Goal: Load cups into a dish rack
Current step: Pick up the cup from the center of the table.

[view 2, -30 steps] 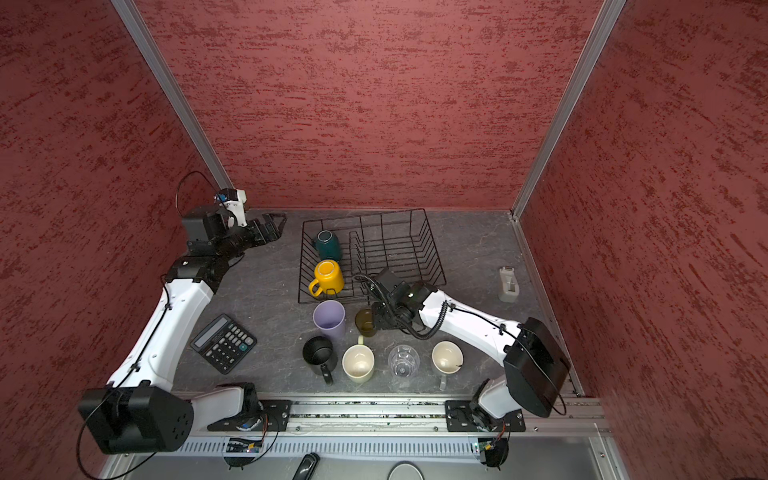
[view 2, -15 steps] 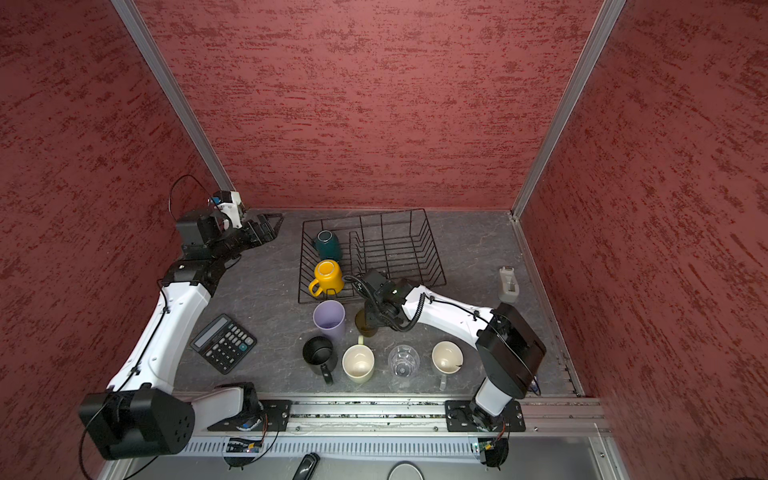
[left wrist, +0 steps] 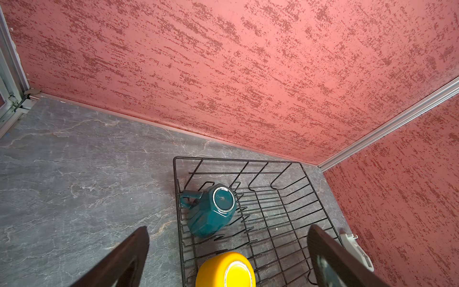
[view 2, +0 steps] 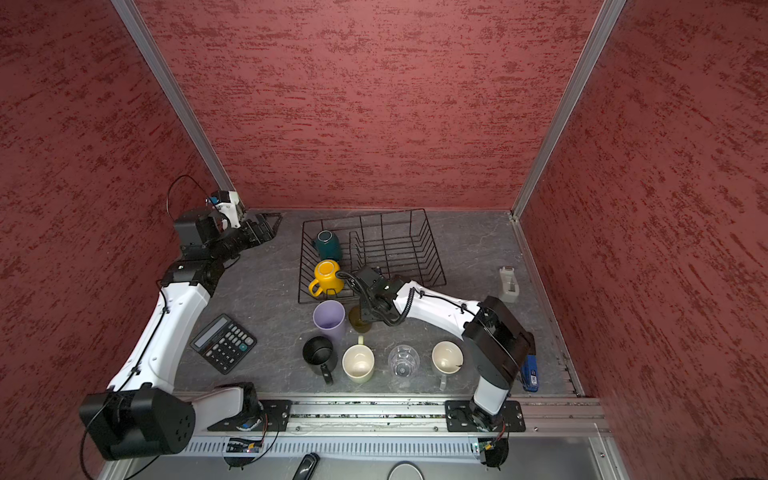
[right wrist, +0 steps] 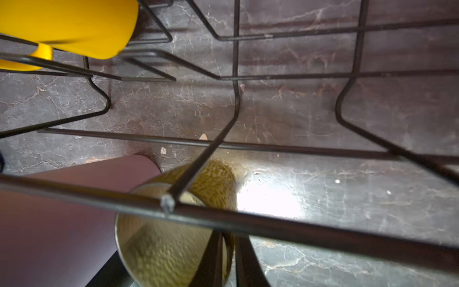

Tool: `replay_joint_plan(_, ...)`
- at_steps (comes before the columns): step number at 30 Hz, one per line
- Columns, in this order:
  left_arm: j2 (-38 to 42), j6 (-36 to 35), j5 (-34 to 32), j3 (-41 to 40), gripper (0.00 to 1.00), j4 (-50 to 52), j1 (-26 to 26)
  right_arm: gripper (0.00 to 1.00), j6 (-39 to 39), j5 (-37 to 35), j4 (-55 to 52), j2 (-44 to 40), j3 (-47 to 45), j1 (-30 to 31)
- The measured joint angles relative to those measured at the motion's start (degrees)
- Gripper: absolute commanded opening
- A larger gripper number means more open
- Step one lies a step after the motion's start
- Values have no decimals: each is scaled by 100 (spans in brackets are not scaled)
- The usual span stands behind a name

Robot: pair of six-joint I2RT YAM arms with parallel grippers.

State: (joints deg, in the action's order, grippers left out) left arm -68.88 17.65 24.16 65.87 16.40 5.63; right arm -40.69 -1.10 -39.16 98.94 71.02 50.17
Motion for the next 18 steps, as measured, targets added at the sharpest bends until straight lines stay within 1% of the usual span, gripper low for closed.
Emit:
replay_joint_plan(6,0,13,2,-15,100,-17,28,6,153,-138,-11,192,243,-2)
replay_joint_plan(12,0,15,2,-22,100,-24,59,1,382,-131,-70,356,433,-31)
replay_joint_plan(18,0,26,2,-22,100,-24,79,0,667,-186,-284,293,435,-140)
